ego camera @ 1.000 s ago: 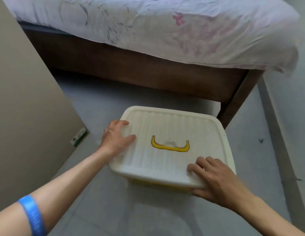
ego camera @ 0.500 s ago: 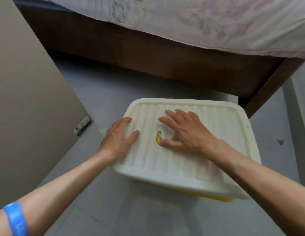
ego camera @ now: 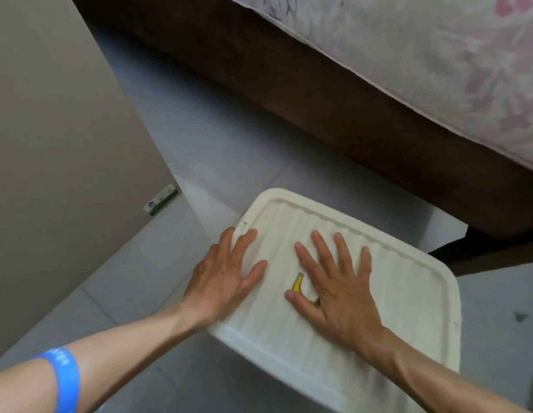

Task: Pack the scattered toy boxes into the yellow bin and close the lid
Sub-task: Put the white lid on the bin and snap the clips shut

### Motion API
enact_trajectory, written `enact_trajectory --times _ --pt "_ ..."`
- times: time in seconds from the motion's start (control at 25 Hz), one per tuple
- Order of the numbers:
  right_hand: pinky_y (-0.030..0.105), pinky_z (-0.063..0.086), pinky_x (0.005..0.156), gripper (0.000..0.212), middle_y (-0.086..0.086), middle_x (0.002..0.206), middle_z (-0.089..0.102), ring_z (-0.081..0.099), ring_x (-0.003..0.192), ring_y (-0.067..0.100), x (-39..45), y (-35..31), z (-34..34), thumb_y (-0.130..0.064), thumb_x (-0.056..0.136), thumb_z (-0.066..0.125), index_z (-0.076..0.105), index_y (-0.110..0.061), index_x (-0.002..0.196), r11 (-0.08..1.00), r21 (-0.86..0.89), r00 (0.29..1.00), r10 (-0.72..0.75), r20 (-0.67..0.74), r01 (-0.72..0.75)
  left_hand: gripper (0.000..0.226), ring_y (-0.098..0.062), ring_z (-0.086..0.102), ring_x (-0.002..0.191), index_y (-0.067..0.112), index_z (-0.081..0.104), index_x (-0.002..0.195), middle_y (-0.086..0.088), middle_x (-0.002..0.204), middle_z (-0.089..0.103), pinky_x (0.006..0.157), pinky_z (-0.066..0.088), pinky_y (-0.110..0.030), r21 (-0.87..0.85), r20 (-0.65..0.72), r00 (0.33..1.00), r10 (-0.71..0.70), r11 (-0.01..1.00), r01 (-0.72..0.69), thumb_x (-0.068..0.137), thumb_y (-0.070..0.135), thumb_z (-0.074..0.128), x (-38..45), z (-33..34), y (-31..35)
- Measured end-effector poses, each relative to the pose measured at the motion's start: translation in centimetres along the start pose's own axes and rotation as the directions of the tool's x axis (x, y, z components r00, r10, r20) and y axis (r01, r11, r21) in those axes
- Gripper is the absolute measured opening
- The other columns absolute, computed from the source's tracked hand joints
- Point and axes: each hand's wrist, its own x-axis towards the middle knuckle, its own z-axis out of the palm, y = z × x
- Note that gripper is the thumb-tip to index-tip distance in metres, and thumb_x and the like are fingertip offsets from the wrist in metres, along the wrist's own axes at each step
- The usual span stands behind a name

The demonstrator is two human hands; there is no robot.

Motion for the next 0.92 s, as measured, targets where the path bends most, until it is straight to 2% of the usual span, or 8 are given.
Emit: enact_trajectory --times 0.16,0.32,0.44,0.52,0.64,0.72,0.8,0.92 --pt "0.069 0.003 0.116 0.078 -0.001 0.168 0.005 0.000 0.154 0.032 0.2 0.1 -0.1 -0.077 0.092 0.023 0.012 -0.038 0.158 0.999 -0.035 1.000 0.002 0.010 -0.002 0.068 -0.025 0.033 0.132 0.041 0.007 0.152 -0.001 0.155 0.017 0.109 0.029 -0.043 0.162 0.018 1.000 -0.016 0.987 0.013 0.092 0.069 0.018 0.4 -0.6 0.5" --pt "0.074 0.009 0.112 0.064 0.004 0.159 0.031 0.016 0.151 0.036 1.5 -1.5 -0.5 -0.073 0.092 0.024 0.037 -0.038 0.144 0.991 0.037 0.991 0.131 0.014 -0.131 0.063 -0.026 0.024 0.140 0.042 0.004 0.153 -0.001 0.159 0.011 0.116 0.019 -0.046 0.189 0.062 0.997 -0.056 0.981 0.043 0.096 0.065 0.020 0.7 -0.8 0.8" --pt "0.073 -0.002 0.113 0.076 0.003 0.166 0.014 0.004 0.153 0.036 2.2 -2.6 0.3 -0.080 0.089 0.021 0.023 -0.041 0.154 0.988 0.019 0.988 0.152 0.007 -0.152 0.059 -0.027 0.029 0.140 0.041 0.011 0.154 -0.002 0.160 0.013 0.117 0.020 -0.048 0.142 0.043 0.998 -0.051 0.989 0.044 0.099 0.060 0.022 0.9 -0.5 0.4" --pt "0.073 -0.005 0.112 0.078 0.002 0.168 0.004 -0.001 0.152 0.038 2.3 -2.6 0.4 -0.081 0.089 0.018 0.012 -0.043 0.157 0.990 -0.016 0.991 0.137 -0.007 -0.137 0.049 -0.029 0.044 0.131 0.036 0.027 0.151 -0.001 0.156 0.027 0.111 0.031 -0.045 0.037 -0.023 1.000 0.001 0.999 0.000 0.104 0.047 0.029 1.2 -0.9 0.2" --pt "0.073 0.008 0.113 0.077 0.015 0.163 0.023 0.015 0.147 0.050 3.0 -2.9 -0.4 -0.073 0.091 0.024 0.031 -0.031 0.155 0.992 -0.049 0.992 0.121 0.031 -0.120 0.038 -0.026 0.053 0.122 0.032 0.039 0.144 0.006 0.149 0.038 0.101 0.040 -0.040 -0.192 -0.078 0.997 0.024 0.981 -0.039 0.106 0.033 0.034 1.6 -1.7 0.1" --pt "0.071 0.018 0.112 0.075 0.021 0.157 0.032 0.019 0.144 0.054 3.5 -3.0 -0.8 -0.067 0.091 0.029 0.041 -0.022 0.150 0.997 -0.077 0.998 0.029 0.062 -0.024 0.042 -0.022 0.048 0.129 0.036 0.033 0.148 0.009 0.153 0.034 0.104 0.039 -0.036 -0.250 -0.053 0.998 0.041 0.967 -0.053 0.107 0.032 0.034 1.6 -1.9 -0.1" --pt "0.069 0.008 0.115 0.070 0.012 0.165 0.020 0.006 0.150 0.045 3.7 -2.6 -0.8 -0.066 0.094 0.023 0.029 -0.032 0.155 0.994 -0.085 0.996 -0.063 0.070 0.069 0.055 -0.018 0.038 0.139 0.038 0.016 0.155 0.008 0.159 0.028 0.111 0.033 -0.034 -0.371 -0.014 0.999 0.029 0.928 -0.032 0.105 0.033 0.040 1.9 -1.9 -0.3" --pt "0.069 -0.004 0.115 0.066 -0.004 0.168 0.003 -0.010 0.152 0.038 4.2 -2.3 -0.3 -0.069 0.095 0.009 0.007 -0.045 0.156 0.990 -0.083 0.993 -0.111 0.036 0.114 0.091 -0.021 0.048 0.132 0.035 0.008 0.157 0.000 0.145 0.043 0.111 0.039 -0.037 -0.708 0.155 0.937 -0.313 0.626 0.327 0.091 0.037 0.069 3.1 -2.6 -1.0"
